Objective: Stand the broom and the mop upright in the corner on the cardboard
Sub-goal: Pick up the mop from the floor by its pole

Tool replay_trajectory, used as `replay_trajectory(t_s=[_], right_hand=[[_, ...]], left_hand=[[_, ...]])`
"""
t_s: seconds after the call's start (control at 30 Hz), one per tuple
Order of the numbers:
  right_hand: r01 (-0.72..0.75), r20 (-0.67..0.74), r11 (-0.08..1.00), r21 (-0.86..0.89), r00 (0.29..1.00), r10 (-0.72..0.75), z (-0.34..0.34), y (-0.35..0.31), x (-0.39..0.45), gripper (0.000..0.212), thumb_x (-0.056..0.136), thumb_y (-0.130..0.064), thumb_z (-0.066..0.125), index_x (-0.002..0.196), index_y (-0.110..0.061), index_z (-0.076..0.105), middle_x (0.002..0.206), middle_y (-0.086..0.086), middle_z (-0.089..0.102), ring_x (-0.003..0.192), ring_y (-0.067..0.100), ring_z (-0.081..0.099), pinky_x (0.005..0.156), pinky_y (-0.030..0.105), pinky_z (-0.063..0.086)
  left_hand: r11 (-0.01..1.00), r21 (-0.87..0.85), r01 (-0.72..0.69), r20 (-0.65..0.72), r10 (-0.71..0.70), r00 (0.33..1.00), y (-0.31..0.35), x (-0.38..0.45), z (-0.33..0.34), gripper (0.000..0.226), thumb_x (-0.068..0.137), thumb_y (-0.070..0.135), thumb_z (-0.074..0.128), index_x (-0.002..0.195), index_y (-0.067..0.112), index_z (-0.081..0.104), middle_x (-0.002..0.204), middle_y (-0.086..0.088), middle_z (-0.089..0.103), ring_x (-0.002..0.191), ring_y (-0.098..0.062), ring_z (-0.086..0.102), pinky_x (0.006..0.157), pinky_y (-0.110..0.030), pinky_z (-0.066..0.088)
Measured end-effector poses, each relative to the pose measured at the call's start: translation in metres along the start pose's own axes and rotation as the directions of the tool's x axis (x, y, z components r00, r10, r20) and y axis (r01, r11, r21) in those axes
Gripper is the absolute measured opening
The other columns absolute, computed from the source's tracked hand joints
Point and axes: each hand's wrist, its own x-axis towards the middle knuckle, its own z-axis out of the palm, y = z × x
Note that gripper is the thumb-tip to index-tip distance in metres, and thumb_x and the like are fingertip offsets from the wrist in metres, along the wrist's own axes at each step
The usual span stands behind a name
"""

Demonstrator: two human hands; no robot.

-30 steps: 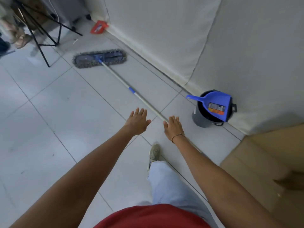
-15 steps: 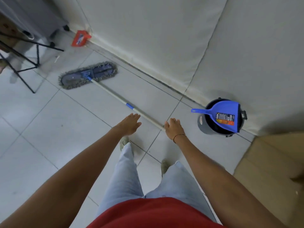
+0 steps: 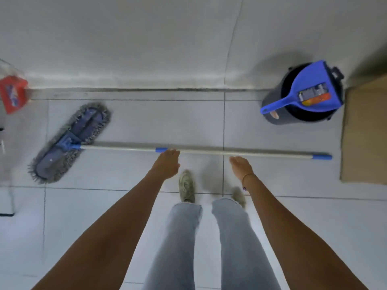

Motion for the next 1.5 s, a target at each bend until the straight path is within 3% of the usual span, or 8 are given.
replay_trajectory(t_s=[0.2,0.47,0.57,0.77,0.9,1.2,1.33,1.5], right_hand=[[-0.322,0.152,0.646,0.692,0.94,0.306,0.066,0.037,0.107,0.051,0.1,-0.034,0.039,0.139,-0.001,0.036,0.141,0.022,0.046,0.13,0.037,0.046,0.108,0.048,0.041],[-0.287,0.195,0.232,0.929,0.915,0.353,0.175,0.102,0.293,0.064,0.096,-0.041,0.046,0.149,-0.016,0.021,0.155,0.016,0.025,0.141,0.038,0.029,0.113,0.052,0.033],[-0.234,0.14,0.209,0.95,0.913,0.384,0.206,0.117,0.338,0.057,0.095,-0.04,0.049,0.144,-0.014,0.033,0.145,0.016,0.039,0.134,0.035,0.04,0.111,0.047,0.037],[-0.037,0.049,-0.046,0.998,0.949,0.311,0.226,0.126,0.397,0.027,0.096,-0.03,0.052,0.109,-0.007,0.054,0.088,0.012,0.058,0.078,0.023,0.058,0.088,0.039,0.052],[0.012,-0.017,0.015,1.0,0.922,0.387,0.213,0.108,0.369,0.025,0.097,-0.032,0.049,0.092,-0.008,0.044,0.062,0.011,0.06,0.055,0.019,0.059,0.052,0.037,0.057],[0.339,-0.449,0.302,0.891,0.754,0.479,0.18,0.006,0.133,0.03,0.092,-0.039,0.055,0.104,-0.011,0.056,0.067,0.006,0.067,0.056,0.015,0.064,0.064,0.033,0.058],[0.45,-0.559,0.354,0.82,0.765,0.32,0.153,-0.049,0.03,0.017,0.09,-0.032,0.061,0.088,-0.016,0.057,0.071,0.01,0.068,0.066,0.022,0.067,0.07,0.038,0.059],[0.666,-0.657,0.339,0.664,0.737,-0.159,0.09,-0.13,-0.082,0.023,0.086,-0.02,0.066,0.066,-0.016,0.056,0.066,0.011,0.063,0.064,0.017,0.062,0.069,0.024,0.055]], left_hand=[[0.999,0.018,0.049,0.095,-0.051,0.994,-0.086,0.118,0.077,0.062,0.09,0.012,0.049,0.145,0.019,0.022,0.155,-0.004,0.027,0.141,-0.023,0.029,0.115,-0.039,0.028],[0.98,0.196,0.042,-0.156,-0.011,0.988,-0.179,0.312,0.179,0.06,0.082,-0.001,0.056,0.137,-0.003,0.032,0.137,-0.026,0.041,0.128,-0.04,0.04,0.109,-0.046,0.037],[0.958,0.285,0.043,-0.211,0.019,0.977,-0.207,0.357,0.197,0.047,0.08,0.006,0.061,0.123,-0.003,0.046,0.123,-0.026,0.053,0.113,-0.041,0.051,0.1,-0.046,0.039],[0.975,0.217,-0.053,-0.116,0.079,0.99,-0.226,0.383,0.236,0.042,0.082,-0.008,0.044,0.123,0.001,0.048,0.119,-0.022,0.056,0.111,-0.039,0.051,0.094,-0.046,0.044],[0.989,0.114,-0.095,-0.132,0.11,0.985,-0.225,0.353,0.217,0.041,0.086,-0.01,0.04,0.124,0.003,0.048,0.119,-0.019,0.057,0.111,-0.035,0.051,0.097,-0.046,0.043],[0.999,-0.041,-0.004,-0.35,-0.011,0.937,-0.193,0.188,0.153,0.069,0.075,0.014,0.073,0.132,-0.004,0.041,0.13,-0.025,0.051,0.129,-0.045,0.04,0.111,-0.056,0.027],[0.972,-0.229,0.055,-0.473,-0.161,0.866,-0.154,0.119,0.089,0.015,0.086,0.0,0.056,0.099,-0.006,0.055,0.101,-0.025,0.057,0.102,-0.041,0.051,0.089,-0.048,0.042],[0.956,-0.286,0.066,-0.418,-0.186,0.889,-0.123,0.035,-0.007,0.006,0.089,0.003,0.047,0.09,0.008,0.051,0.105,-0.019,0.059,0.099,-0.036,0.057,0.083,-0.05,0.047]])
